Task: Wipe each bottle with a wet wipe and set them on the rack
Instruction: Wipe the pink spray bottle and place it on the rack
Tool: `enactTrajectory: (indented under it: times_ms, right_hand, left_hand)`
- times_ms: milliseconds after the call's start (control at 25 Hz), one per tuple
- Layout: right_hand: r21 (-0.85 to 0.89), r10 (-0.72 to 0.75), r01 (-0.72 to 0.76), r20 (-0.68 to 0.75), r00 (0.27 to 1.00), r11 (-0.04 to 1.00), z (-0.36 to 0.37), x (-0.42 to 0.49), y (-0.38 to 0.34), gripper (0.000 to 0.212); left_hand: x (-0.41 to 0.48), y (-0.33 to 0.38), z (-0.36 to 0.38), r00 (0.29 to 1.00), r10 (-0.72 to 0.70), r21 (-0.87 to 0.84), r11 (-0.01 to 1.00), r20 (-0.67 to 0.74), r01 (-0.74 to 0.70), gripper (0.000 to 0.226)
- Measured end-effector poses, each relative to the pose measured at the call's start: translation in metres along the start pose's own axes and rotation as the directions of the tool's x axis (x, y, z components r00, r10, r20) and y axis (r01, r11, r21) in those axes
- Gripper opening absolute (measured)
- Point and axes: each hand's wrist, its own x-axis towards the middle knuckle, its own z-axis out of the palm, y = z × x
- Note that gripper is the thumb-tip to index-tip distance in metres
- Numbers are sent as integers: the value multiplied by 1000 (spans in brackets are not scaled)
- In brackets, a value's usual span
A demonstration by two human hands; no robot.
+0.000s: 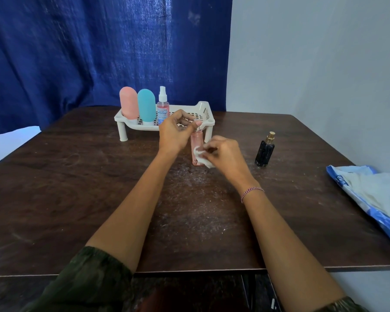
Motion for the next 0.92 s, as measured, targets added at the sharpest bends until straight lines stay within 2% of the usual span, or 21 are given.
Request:
enactTrajectory:
  times_ms: [80, 120, 320, 520, 600, 800, 920]
  right_hand:
    - [17, -28, 30, -96, 995, 999, -1, 0, -3, 19]
    - [11, -29, 31, -86, 996, 999, -1, 0, -4, 20]
    - [-77, 21, -8, 171, 985, 997, 0, -3, -2, 19]
    - [-47, 20, -11, 184, 983, 999, -2, -1, 1, 20]
    - [-26, 2, 1, 117, 993, 1000, -2, 0, 0, 19]
    - [87, -47, 63, -182, 982, 994, -7, 1, -4, 17]
    - [89, -66, 93, -261, 963, 992, -4, -1, -9, 22]
  left_hand:
    - [-1, 0, -1, 1000, 6, 5, 1000, -4, -6, 13]
    - [-1, 0, -1, 1000, 7, 12, 1000, -7, -7, 13]
    - [1, 0, -2, 999, -23, 52, 998, -30, 24, 13]
    - [3, -2, -5, 998, -54, 67, 996, -27, 56, 12]
    - [4, -3, -5, 998, -61, 66, 996, -9, 61, 12]
    - [1, 3, -2, 995, -27, 90, 996, 92, 19, 16]
    - [2, 4, -2, 994, -15, 110, 994, 105, 4, 18]
